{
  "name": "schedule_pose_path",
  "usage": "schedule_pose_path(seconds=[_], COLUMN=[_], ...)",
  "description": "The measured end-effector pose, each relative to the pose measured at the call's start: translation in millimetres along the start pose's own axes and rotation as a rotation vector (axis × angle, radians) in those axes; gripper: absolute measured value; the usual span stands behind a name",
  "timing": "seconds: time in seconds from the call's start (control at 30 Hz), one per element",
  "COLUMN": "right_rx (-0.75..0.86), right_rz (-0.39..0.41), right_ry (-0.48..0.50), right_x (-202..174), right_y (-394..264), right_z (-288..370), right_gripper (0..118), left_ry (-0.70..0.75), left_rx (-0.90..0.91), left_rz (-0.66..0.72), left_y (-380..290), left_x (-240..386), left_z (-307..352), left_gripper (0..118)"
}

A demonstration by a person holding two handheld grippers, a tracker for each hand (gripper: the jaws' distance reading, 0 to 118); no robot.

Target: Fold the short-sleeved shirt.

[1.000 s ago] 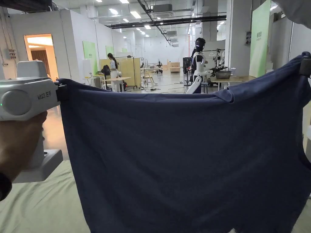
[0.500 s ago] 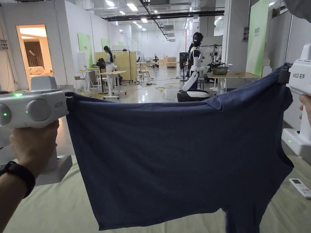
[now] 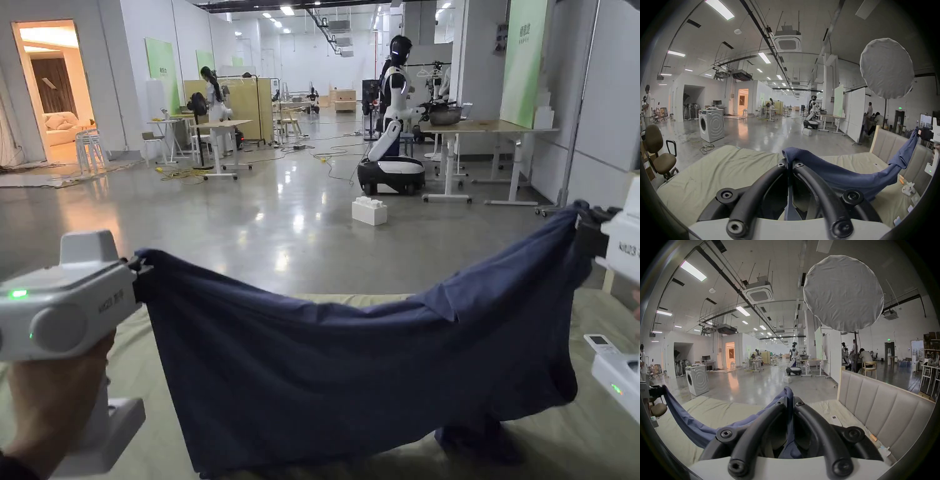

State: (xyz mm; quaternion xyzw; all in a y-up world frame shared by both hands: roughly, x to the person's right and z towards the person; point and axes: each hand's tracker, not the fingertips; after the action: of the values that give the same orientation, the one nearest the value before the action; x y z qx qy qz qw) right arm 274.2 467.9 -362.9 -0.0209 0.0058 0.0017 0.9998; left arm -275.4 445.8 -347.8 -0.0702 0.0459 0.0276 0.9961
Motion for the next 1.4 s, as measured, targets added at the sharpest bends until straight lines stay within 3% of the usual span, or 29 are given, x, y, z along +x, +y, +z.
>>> schedule_pose_path(seconds=[0.2, 0.23, 0.3, 0.4, 0.57, 0.73, 0.83, 1.0, 1.23, 1.4], right_rx=[-0.132, -0.095, -0.139, -0.196, -0.324, -0.498, -0.608, -0.705, -0.719, -0.682], right_rz=[-0.058, -0.045, -0.12, -0.159, -0.193, -0.276, -0.279, -0.311, -0.334, -0.347], right_ry=[0.061, 0.055, 0.079, 0.076, 0.048, -0.02, -0.054, -0.103, -0.102, -0.091], right_x=[23.5, 27.8, 36.7, 43.9, 43.5, 39.6, 39.4, 47.1, 53.2, 53.1], right_y=[-58.8, -67.4, -89.6, -123.0, -183.0, -241.6, -269.2, -294.9, -298.2, -287.1], right_z=[72.7, 89.0, 117.6, 158.5, 222.4, 263.9, 271.4, 275.5, 273.6, 279.4], right_gripper=[5, 5, 5, 5, 5, 5, 5, 5, 5, 5], left_ry=[-0.059, -0.077, -0.105, -0.096, -0.13, -0.168, -0.199, -0.191, -0.064, 0.02], left_rx=[-0.045, -0.054, -0.086, -0.111, -0.229, -0.425, -0.56, -0.616, -0.639, -0.548], left_rz=[0.002, 0.005, 0.022, 0.017, -0.108, -0.044, -0.097, -0.133, -0.017, 0.066], left_y=[-63.3, -80.0, -100.0, -143.8, -211.9, -265.5, -291.4, -312.1, -318.6, -301.5], left_x=[-41.6, -34.7, -44.7, -52.3, -65.8, -81.5, -74.6, -73.4, -97.2, -116.9], left_z=[39.1, 61.0, 76.1, 121.3, 184.6, 213.3, 221.1, 224.6, 231.9, 246.2], left_gripper=[4, 4, 4, 4, 4, 4, 4, 4, 4, 4])
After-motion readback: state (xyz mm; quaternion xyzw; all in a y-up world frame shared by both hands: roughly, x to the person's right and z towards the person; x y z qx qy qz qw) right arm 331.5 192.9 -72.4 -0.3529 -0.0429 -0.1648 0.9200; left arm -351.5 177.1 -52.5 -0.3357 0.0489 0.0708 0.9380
